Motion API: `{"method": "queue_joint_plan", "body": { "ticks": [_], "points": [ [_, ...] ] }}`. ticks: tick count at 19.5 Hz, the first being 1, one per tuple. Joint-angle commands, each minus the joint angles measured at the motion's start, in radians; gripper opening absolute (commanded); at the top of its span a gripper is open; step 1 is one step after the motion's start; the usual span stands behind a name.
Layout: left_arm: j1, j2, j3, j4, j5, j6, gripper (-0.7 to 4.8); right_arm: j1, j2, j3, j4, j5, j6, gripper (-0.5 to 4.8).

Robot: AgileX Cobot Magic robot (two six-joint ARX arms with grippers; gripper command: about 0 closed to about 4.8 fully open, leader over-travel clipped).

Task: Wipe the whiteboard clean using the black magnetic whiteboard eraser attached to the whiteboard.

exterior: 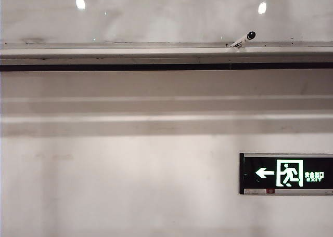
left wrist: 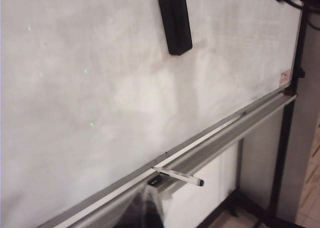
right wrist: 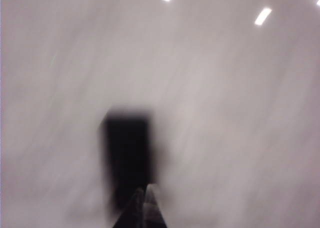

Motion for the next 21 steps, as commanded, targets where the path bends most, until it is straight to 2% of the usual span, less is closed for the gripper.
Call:
{"method": "queue_joint_plan", "body": {
  "ticks": [1, 4, 6, 8, 11, 13, 16, 17, 21],
  "points": [
    [-0.055, 0.016, 0.019, -0.005, 0.003, -0.026, -0.06, 0.003, -0.024, 0.000, -0.202, 0.023, 0.104, -0.01],
    [-0.084, 0.052, 0.092, -0.079, -0.023, -0.026, -0.06, 0.004, -0.024, -0.018, -0.322, 0.016, 0.107, -0.01],
    [-0.138, 0.072, 0.133, -0.091, -0.074, -0.037, -0.06, 0.005, -0.046, -0.048, -0.376, -0.017, 0.116, -0.01],
    [-0.185, 0.082, 0.166, -0.095, -0.133, -0.040, -0.06, 0.020, -0.089, -0.099, -0.387, -0.042, 0.125, -0.01],
    [-0.188, 0.083, 0.169, -0.099, -0.122, -0.045, -0.06, 0.040, -0.196, -0.231, -0.378, -0.031, 0.123, -0.01],
    [-0.200, 0.082, 0.169, -0.106, -0.126, -0.043, -0.06, 0.041, -0.308, -0.386, -0.282, -0.033, 0.124, -0.01],
    [-0.201, 0.083, 0.169, -0.119, -0.122, -0.041, -0.06, 0.042, -0.531, -0.721, 0.060, -0.037, 0.124, -0.01],
    [-0.202, 0.083, 0.167, -0.126, -0.118, -0.040, -0.06, 0.042, -0.584, -0.801, 0.126, -0.038, 0.124, -0.01],
    [-0.232, 0.082, 0.125, -0.133, -0.107, -0.041, -0.06, 0.042, -0.798, -1.093, 0.266, -0.038, 0.124, -0.01]
  ]
}}
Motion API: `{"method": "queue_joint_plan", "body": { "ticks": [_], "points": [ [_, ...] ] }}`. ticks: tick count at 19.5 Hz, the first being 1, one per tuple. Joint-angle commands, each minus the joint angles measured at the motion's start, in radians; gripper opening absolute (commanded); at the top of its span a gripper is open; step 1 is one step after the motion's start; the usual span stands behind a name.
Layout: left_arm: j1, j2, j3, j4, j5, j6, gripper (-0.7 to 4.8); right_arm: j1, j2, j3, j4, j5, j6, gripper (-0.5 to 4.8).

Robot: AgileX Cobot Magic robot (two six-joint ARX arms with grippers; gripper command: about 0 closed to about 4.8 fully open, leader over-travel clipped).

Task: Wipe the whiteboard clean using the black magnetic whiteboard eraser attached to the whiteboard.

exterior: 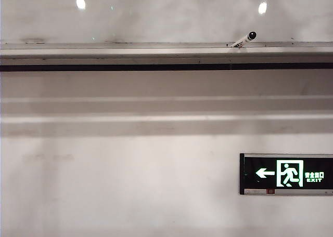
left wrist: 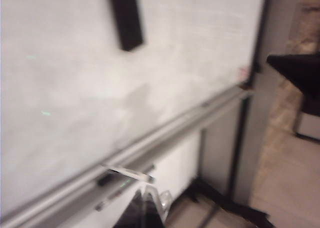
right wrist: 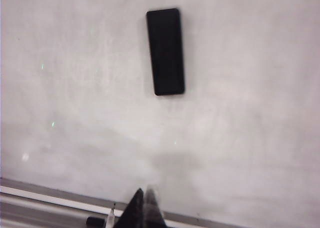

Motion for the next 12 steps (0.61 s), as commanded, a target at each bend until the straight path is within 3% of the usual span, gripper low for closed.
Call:
{"method": "queue_joint_plan", "body": {
  "ticks": [1, 4, 10, 12],
  "points": [
    [-0.006, -0.006, -0.038, -0.002, 0.006, -0.002, -0.06, 0.002, -0.100, -0.152, 0.127, -0.011, 0.005, -0.01],
    [-0.027, -0.028, -0.130, 0.021, -0.002, -0.003, -0.06, 0.002, -0.201, -0.276, 0.201, -0.037, 0.012, -0.01],
    [-0.035, -0.212, -0.488, 0.267, -0.043, 0.001, -0.06, 0.001, -0.309, -0.426, 0.196, -0.033, 0.045, -0.01],
    [-0.035, -0.292, -0.601, 0.309, -0.110, 0.010, -0.06, 0.001, -0.356, -0.512, 0.204, -0.019, 0.045, 0.00]
  ]
}}
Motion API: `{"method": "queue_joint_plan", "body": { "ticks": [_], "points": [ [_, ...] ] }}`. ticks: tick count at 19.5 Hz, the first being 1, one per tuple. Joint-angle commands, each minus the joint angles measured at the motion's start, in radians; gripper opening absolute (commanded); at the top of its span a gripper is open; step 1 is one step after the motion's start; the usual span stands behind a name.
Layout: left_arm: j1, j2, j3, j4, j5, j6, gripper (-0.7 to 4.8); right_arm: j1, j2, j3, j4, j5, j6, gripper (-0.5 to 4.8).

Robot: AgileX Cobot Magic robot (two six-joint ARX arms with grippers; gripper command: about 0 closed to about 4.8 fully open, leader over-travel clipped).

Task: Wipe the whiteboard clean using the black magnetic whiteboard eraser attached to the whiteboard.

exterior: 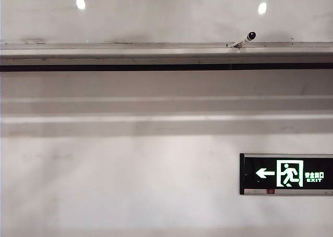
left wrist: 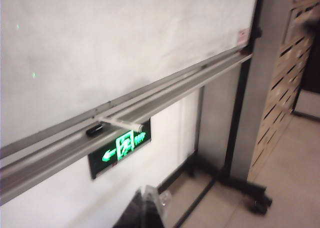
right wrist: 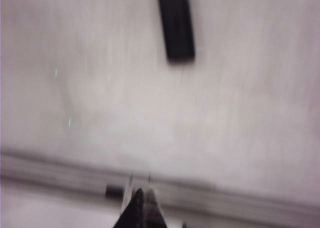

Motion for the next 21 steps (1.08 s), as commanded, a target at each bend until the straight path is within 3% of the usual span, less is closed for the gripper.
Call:
{"method": "queue_joint_plan", "body": {
  "ticks": [1, 6, 8, 14, 18, 21],
  "points": [
    [-0.001, -0.118, -0.169, 0.102, -0.102, 0.027, -0.06, 0.001, -0.073, -0.117, 0.021, 0.045, 0.005, 0.01],
    [0.000, -0.312, -0.450, 0.179, -0.124, 0.012, -0.06, 0.001, -0.210, -0.339, 0.052, 0.072, 0.005, 0.24],
    [0.000, -0.379, -0.539, 0.179, -0.126, -0.016, -0.06, 0.000, -0.242, -0.402, 0.050, 0.145, 0.005, 1.19],
    [0.001, -0.578, -0.747, 0.174, -0.145, -0.094, -0.06, 0.000, -0.257, -0.436, -0.136, 0.082, 0.049, 1.17],
    [0.001, -0.742, -0.892, 0.167, -0.150, -0.098, -0.06, 0.000, -0.257, -0.436, -0.268, 0.088, 0.049, 1.17],
    [0.001, -0.913, -0.904, 0.028, -0.274, -0.093, -0.06, 0.000, -0.257, -0.436, -0.299, 0.088, 0.049, 1.17]
  ]
}}
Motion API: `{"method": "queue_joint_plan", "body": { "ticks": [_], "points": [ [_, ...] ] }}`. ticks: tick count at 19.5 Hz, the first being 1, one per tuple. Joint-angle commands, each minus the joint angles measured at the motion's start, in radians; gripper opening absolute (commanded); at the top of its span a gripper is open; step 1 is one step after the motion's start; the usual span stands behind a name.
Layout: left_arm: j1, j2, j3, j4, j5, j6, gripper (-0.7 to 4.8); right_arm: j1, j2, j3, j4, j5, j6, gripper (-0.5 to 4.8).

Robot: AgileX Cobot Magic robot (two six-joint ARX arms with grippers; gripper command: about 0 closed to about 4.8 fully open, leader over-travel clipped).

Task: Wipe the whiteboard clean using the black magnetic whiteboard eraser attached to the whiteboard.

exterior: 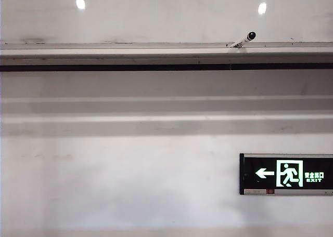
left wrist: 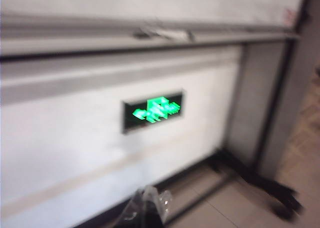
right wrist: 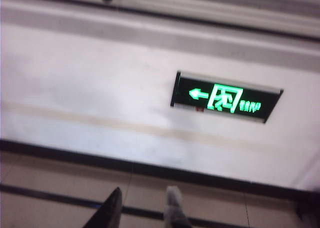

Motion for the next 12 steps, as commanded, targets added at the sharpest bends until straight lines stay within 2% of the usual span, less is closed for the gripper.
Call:
{"method": "queue_joint_plan", "body": {
  "ticks": [1, 3, 5, 7, 8, 10, 12],
  "points": [
    [0.004, -0.098, 0.008, -0.111, -0.120, 0.010, -0.06, 0.000, 0.000, 0.006, 0.000, 0.001, 0.003, 1.17],
    [0.008, -0.098, -0.001, -0.082, -0.122, 0.053, -0.06, 0.002, -0.006, 0.006, -0.005, -0.023, 0.003, 1.17],
    [0.094, -0.098, -0.038, -0.042, -0.117, 0.053, -0.06, -0.001, -0.007, 0.006, -0.005, -0.023, 0.003, 1.17],
    [0.304, -0.098, -0.089, 0.000, 0.017, 0.050, -0.06, 0.000, -0.009, 0.006, -0.005, -0.032, 0.003, 1.17],
    [0.392, -0.098, -0.099, -0.003, 0.049, 0.034, -0.06, 0.000, -0.010, 0.006, -0.005, -0.034, 0.003, 1.17],
    [0.566, -0.098, -0.113, 0.003, 0.056, -0.011, -0.06, 0.000, -0.013, 0.006, -0.005, -0.033, 0.003, 1.17],
    [0.661, -0.098, -0.132, 0.014, 0.066, -0.010, -0.06, 0.000, -0.013, 0.006, -0.005, -0.033, 0.003, 1.17]
  ]
}}
